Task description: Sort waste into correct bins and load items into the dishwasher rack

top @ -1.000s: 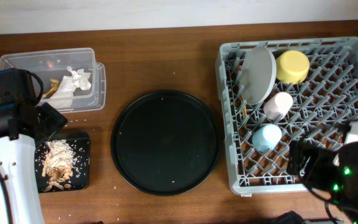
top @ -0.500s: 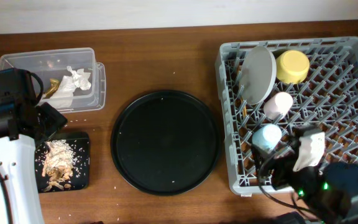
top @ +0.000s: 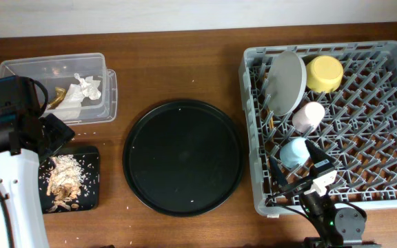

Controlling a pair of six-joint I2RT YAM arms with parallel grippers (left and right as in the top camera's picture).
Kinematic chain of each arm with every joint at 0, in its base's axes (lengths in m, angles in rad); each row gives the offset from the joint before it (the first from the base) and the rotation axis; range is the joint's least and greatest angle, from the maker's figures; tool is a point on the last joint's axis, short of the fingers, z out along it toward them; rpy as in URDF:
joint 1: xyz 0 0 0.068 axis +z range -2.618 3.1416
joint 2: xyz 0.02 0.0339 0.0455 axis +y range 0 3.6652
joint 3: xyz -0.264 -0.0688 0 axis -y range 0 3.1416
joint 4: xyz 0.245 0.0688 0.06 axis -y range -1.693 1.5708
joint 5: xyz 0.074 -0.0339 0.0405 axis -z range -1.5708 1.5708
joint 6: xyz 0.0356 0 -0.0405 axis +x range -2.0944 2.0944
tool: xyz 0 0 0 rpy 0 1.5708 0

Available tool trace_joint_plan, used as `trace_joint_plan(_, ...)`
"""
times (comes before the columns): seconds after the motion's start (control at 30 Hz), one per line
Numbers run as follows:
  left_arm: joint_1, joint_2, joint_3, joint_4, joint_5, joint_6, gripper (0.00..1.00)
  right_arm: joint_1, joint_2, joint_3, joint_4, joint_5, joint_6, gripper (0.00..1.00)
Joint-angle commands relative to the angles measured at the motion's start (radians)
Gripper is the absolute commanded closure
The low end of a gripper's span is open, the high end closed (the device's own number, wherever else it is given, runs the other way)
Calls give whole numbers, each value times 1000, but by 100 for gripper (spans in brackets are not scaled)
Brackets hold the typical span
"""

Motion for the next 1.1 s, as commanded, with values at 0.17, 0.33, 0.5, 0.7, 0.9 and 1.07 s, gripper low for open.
trace_joint_plan(0.17, 2, -3, 2, -1, 0, 8, 1, -39, -11, -9, -167, 411, 96, 1)
trace_joint_plan(0.33, 2, -3, 2, -1, 0, 8, 1, -39, -11, -9, -169, 414, 39, 1)
trace_joint_plan(0.5, 2, -3, 2, -1, 0, 8, 1, -38, -11, -9, -169, 415, 40, 1)
trace_joint_plan(0.7, 2, -3, 2, -1, 0, 8, 1, -38, -11, -9, -169, 415, 40, 1)
trace_joint_plan(0.9, 2, -3, 2, -2, 0, 8, 1, -38, -11, -9, -169, 415, 40, 1)
trace_joint_plan(1.07, 2, -101, -44, -60, -19, 42, 1, -38, -11, -9, -169, 415, 40, 1)
